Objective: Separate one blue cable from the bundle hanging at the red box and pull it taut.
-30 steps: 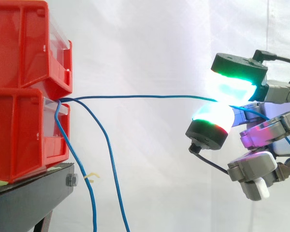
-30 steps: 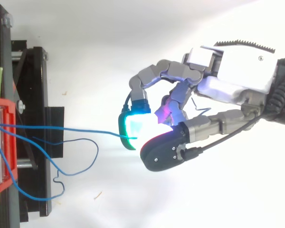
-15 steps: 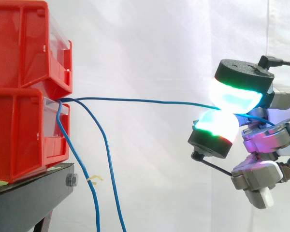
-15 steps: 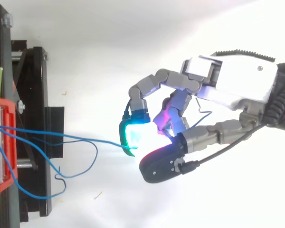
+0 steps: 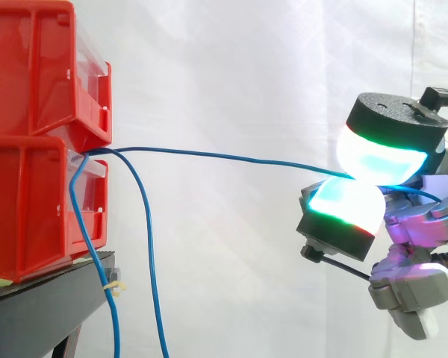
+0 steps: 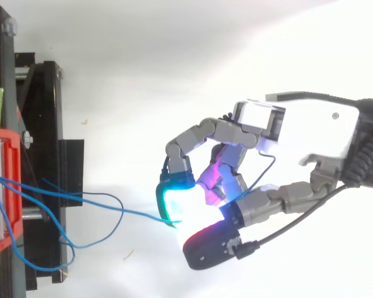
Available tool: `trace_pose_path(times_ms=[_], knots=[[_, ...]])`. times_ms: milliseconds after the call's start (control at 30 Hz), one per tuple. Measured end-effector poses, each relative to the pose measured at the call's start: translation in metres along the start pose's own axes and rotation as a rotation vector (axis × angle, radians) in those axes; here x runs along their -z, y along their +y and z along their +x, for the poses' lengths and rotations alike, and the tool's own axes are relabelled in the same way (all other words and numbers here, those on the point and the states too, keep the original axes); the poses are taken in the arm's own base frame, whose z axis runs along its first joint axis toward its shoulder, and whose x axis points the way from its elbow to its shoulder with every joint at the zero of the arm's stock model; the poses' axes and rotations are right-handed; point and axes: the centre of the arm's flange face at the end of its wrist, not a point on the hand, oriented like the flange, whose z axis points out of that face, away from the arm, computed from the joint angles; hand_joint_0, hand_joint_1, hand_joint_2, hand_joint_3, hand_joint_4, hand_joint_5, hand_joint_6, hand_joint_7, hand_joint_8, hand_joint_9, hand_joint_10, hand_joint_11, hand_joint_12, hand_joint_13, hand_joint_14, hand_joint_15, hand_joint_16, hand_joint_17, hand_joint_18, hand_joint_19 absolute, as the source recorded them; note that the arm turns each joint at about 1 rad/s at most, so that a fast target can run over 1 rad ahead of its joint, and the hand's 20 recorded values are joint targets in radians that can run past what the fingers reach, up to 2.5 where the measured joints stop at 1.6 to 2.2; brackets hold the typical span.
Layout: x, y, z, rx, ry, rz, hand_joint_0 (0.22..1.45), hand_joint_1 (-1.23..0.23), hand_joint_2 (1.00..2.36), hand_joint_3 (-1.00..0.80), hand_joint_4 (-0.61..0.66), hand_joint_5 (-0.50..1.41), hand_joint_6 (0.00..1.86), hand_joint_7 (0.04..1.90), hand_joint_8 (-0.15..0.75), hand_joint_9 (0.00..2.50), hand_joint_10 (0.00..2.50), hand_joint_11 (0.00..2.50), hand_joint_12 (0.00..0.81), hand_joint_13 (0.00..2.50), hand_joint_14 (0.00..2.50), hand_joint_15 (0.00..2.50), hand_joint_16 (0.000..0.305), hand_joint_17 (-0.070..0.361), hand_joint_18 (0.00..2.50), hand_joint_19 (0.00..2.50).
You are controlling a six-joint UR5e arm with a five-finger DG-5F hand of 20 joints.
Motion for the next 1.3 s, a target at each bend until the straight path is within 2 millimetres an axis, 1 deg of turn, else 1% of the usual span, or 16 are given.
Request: trace_pose_path(times_ms=[167,233,400,500,667,800,1067,1100,1167,1233,1300], knots=[[0.001,0.0,0.003,0.007,0.005,0.0,0.64,-0.68,1.02,-0.04,0.01,-0.2,0.91,1.24,0.298,1.34,0.86,1.98,0.376,1.15,0.01,1.5,0.053,0.12,0.89,0.86],[0.001,-0.002,0.004,0.011,0.007,0.004,0.63,-0.68,1.02,-0.04,0.01,-0.2,0.91,1.24,0.3,1.34,0.85,2.01,0.381,1.15,0.01,1.5,0.053,0.12,0.88,0.86],[0.008,-0.018,0.007,0.014,0.012,0.014,0.64,-0.68,1.02,-0.04,0.01,-0.2,0.91,1.24,0.299,1.34,0.85,1.99,0.376,1.15,0.01,1.5,0.053,0.119,0.88,0.87],[0.009,-0.023,0.009,0.005,0.009,-0.006,0.64,-0.68,1.02,-0.04,0.01,-0.2,0.91,1.24,0.3,1.34,0.85,2.0,0.386,1.15,0.01,1.49,0.053,0.12,0.88,0.87],[0.008,-0.024,0.009,0.01,-0.006,-0.023,0.64,-0.68,1.02,-0.04,0.01,-0.2,0.91,1.24,0.291,1.34,0.85,1.98,0.379,1.14,0.01,1.5,0.053,0.12,0.88,0.86],[0.009,-0.024,0.008,0.035,-0.011,-0.023,0.64,-0.68,1.02,-0.03,0.01,-0.2,0.91,1.25,0.3,1.34,0.84,2.01,0.382,1.14,0.01,1.49,0.053,0.12,0.89,0.86],[0.009,-0.024,0.008,0.065,-0.012,-0.023,0.64,-0.68,1.02,-0.03,0.01,-0.2,0.91,1.24,0.3,1.34,0.85,1.98,0.376,1.14,0.01,1.5,0.053,0.119,0.88,0.86],[0.009,-0.024,0.008,0.066,-0.012,-0.024,0.64,-0.68,1.02,-0.03,0.0,-0.2,0.91,1.24,0.29,1.34,0.84,2.05,0.376,1.14,0.01,1.5,0.053,0.118,0.88,0.86],[0.009,-0.024,0.008,0.067,-0.012,-0.024,0.63,-0.68,1.02,-0.03,0.0,-0.2,0.91,1.23,0.276,1.31,1.02,2.12,0.374,1.15,0.01,1.5,0.053,0.119,0.89,0.86],[0.009,-0.024,0.008,0.067,-0.012,-0.023,0.63,-0.69,1.02,-0.03,0.0,-0.2,0.91,1.22,0.27,1.28,1.25,2.13,0.379,1.15,0.01,1.49,0.053,0.12,0.9,0.87],[0.009,-0.024,0.008,0.068,-0.013,-0.023,0.64,-0.69,1.02,-0.03,0.0,-0.2,0.91,1.23,0.275,1.28,1.27,2.09,0.38,1.16,0.01,1.48,0.054,0.121,0.9,0.85]])
